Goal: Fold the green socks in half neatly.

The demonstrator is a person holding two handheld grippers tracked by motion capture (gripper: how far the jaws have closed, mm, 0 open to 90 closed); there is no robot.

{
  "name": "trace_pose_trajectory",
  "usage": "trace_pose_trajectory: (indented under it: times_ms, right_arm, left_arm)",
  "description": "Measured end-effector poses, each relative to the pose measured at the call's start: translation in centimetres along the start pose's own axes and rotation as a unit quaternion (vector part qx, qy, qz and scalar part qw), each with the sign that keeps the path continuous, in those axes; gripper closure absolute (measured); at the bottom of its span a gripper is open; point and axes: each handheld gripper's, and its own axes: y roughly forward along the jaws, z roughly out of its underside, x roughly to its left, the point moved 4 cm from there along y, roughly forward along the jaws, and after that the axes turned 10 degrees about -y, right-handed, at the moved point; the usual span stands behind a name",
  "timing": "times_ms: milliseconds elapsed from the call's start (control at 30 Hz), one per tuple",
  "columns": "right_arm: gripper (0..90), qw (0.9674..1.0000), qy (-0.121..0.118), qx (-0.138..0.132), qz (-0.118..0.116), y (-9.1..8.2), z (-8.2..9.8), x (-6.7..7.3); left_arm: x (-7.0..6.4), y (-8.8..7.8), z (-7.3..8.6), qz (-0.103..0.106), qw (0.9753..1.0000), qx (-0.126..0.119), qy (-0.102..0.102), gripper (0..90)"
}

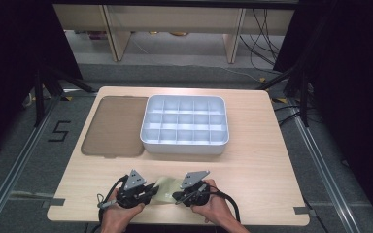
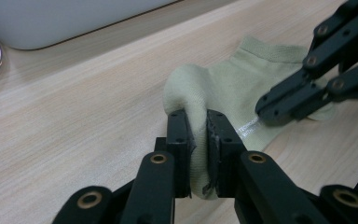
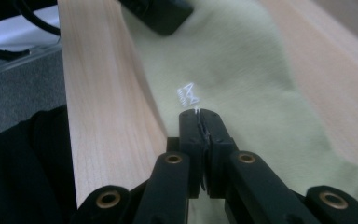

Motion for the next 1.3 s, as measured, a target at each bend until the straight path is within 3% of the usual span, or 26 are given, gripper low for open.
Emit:
trace_pose_trajectory:
  times_ms: [33, 67, 133, 167, 200, 233, 367, 533, 567, 600, 633, 800, 900, 1300]
  right_arm:
    - [88.4, 1.0000, -0.001, -0.002, 0.004, -0.2, 0.0, -0.1]
    - [88.4, 1.0000, -0.001, -0.006, 0.007, -0.6, -0.1, -0.4]
    - [88.4, 0.9997, 0.002, -0.014, 0.021, -1.5, -0.1, -1.0]
    - [88.4, 0.9989, 0.011, -0.018, 0.042, -2.7, 0.3, -1.9]
    - [88.4, 0.9989, 0.011, -0.018, 0.042, -2.7, 0.3, -1.9]
    - [88.4, 0.9982, 0.023, -0.014, 0.054, -3.9, 1.2, -2.8]
    - [88.5, 0.9968, 0.037, -0.003, 0.071, -5.3, 2.8, -3.9]
    - [88.4, 0.9960, 0.049, 0.004, 0.074, -5.4, 3.9, -4.1]
    - [88.4, 0.9962, 0.046, 0.016, 0.072, -5.3, 4.1, -4.2]
    - [88.5, 0.9961, 0.048, 0.028, 0.068, -5.0, 4.5, -4.1]
    - [88.5, 0.9962, 0.051, 0.017, 0.068, -4.8, 4.5, -4.1]
    - [88.5, 0.9965, 0.048, 0.026, 0.064, -4.9, 4.6, -4.2]
    - [88.5, 0.9962, 0.057, 0.023, 0.061, -4.9, 4.5, -4.2]
    - [88.5, 0.9965, 0.061, 0.018, 0.053, -5.0, 4.8, -4.6]
  left_arm:
    - [-0.1, 0.1, 0.0, 0.001, 1.0000, -0.005, -0.007, 80.3]
    - [0.1, 0.0, 0.0, -0.001, 1.0000, 0.006, 0.003, 80.4]
    - [-0.1, 0.0, 0.0, 0.001, 1.0000, -0.003, -0.008, 80.4]
    - [0.1, -0.1, 0.0, 0.002, 1.0000, 0.004, 0.007, 80.3]
    - [0.0, -0.2, -0.1, 0.003, 1.0000, 0.003, 0.005, 80.3]
    - [0.0, -0.3, -0.1, 0.003, 0.9999, 0.006, 0.009, 80.3]
    - [-0.3, -0.4, -0.3, 0.006, 1.0000, 0.002, 0.003, 80.2]
    - [-0.6, -0.5, -0.8, 0.008, 0.9999, -0.003, 0.013, 80.0]
    - [-1.0, -0.4, -1.0, 0.010, 0.9998, -0.015, -0.004, 80.0]
    - [-1.1, -0.5, -1.2, 0.010, 0.9999, -0.008, 0.009, 80.0]
    - [-1.2, -0.5, -1.3, 0.015, 0.9997, -0.007, 0.016, 80.0]
    - [-3.0, 0.2, -2.2, 0.037, 0.9990, -0.015, 0.018, 79.7]
    - [-4.2, 0.9, -2.8, 0.047, 0.9984, -0.006, 0.031, 79.7]
    - [-6.1, 3.6, -3.4, 0.056, 0.9973, 0.012, 0.045, 79.4]
